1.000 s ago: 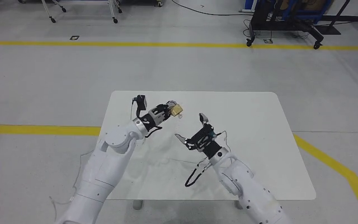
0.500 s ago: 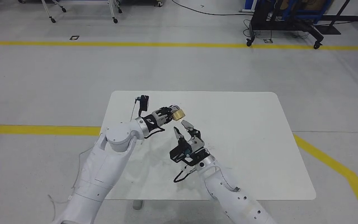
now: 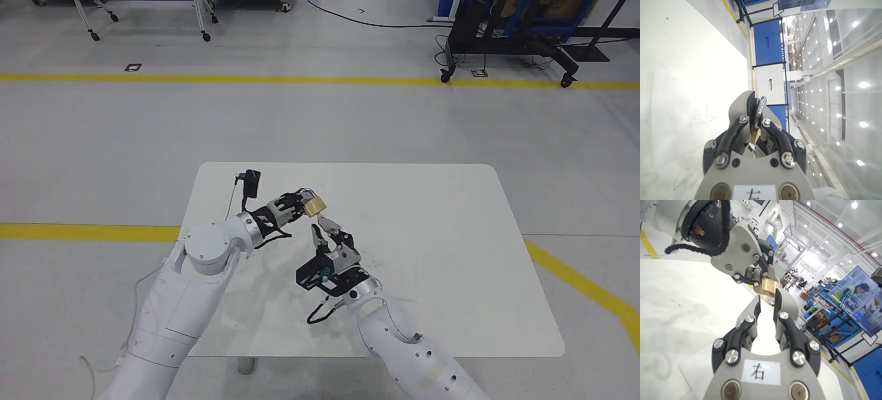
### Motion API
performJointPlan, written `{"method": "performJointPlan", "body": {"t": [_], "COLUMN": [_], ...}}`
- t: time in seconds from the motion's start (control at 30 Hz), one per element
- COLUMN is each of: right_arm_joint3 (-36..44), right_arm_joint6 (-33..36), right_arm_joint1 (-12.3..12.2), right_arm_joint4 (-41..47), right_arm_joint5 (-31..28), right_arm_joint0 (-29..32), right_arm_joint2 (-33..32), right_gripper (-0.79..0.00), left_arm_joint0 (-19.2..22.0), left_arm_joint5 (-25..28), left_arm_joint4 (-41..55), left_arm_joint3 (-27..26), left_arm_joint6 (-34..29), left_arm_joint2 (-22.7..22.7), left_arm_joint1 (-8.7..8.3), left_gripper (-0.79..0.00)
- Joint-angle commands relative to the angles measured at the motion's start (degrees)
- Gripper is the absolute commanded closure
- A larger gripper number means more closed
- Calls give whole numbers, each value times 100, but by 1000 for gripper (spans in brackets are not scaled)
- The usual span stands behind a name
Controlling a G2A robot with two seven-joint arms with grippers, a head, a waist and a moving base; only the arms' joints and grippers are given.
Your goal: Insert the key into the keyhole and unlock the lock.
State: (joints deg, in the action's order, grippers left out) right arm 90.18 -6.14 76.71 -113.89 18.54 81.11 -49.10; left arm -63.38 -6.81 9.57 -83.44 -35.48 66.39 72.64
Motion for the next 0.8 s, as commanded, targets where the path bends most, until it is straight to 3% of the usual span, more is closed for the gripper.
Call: {"method": "performJointPlan", "body": {"t": [0.0,0.2,0.6,0.67,0.77], "right_arm_joint3": [-14,-81,-156,-162,-152], "right_arm_joint6": [12,170,273,263,215], "right_arm_joint1": [12,57,149,161,177], "right_arm_joint4": [-42,-233,-290,-275,-164], "right_arm_joint5": [32,127,212,208,111], "right_arm_joint0": [1,-19,-57,-59,-62], "right_arm_joint2": [3,28,28,18,-2], "right_gripper": [-172,-206,-77,0,0], "left_arm_joint0": [-41,-146,-380,-402,-432], "left_arm_joint5": [-19,-71,84,123,196], "left_arm_joint4": [-91,-325,-577,-609,-659], "left_arm_joint3": [-77,-318,-651,-672,-702], "left_arm_joint6": [35,82,291,287,296], "left_arm_joint2": [2,26,84,85,83], "left_arm_joint1": [-10,-42,-81,-86,-92], "left_gripper": [0,0,0,0,0]}}
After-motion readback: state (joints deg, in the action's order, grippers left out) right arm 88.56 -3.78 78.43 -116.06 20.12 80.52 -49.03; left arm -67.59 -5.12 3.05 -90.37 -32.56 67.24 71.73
